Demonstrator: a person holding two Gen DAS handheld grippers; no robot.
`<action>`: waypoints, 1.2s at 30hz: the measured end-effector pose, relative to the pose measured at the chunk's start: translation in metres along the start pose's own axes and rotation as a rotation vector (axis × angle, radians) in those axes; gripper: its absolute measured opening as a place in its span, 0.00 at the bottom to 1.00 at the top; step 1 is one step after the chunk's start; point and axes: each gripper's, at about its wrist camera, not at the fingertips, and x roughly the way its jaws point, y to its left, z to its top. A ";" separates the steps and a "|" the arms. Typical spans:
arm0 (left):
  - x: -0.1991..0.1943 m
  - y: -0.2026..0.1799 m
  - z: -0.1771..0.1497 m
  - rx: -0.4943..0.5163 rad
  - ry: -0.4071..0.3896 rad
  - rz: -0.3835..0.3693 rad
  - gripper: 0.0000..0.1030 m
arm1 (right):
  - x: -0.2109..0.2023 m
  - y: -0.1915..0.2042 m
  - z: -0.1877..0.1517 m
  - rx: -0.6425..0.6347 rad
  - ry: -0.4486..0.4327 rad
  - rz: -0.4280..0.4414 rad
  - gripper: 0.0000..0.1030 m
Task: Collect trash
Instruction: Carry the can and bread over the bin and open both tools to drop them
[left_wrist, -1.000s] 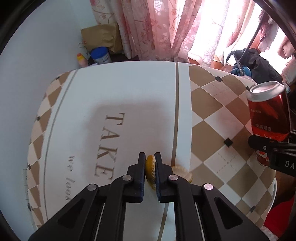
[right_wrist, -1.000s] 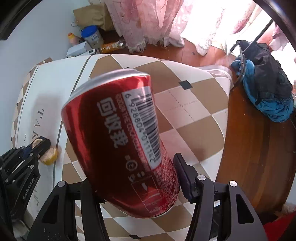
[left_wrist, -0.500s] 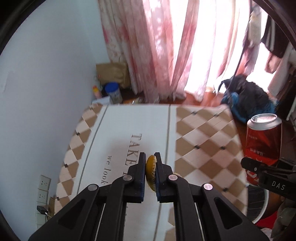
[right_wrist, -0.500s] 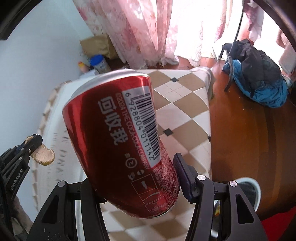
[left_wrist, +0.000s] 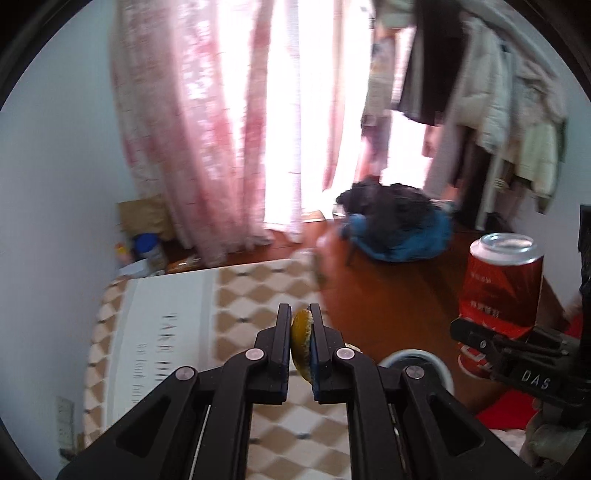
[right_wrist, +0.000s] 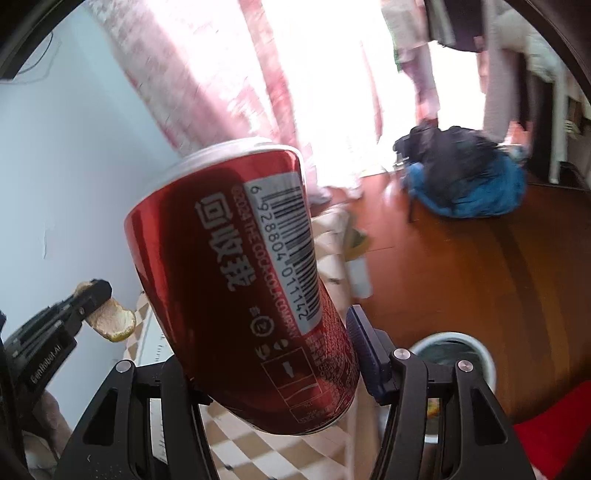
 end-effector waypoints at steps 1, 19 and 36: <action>0.002 -0.014 -0.001 0.013 0.004 -0.017 0.06 | -0.013 -0.013 -0.005 0.022 -0.011 -0.007 0.58; 0.200 -0.191 -0.074 0.050 0.481 -0.270 0.07 | -0.001 -0.268 -0.130 0.401 0.184 -0.156 0.58; 0.250 -0.193 -0.108 0.091 0.615 -0.099 1.00 | 0.143 -0.363 -0.169 0.549 0.405 -0.189 0.83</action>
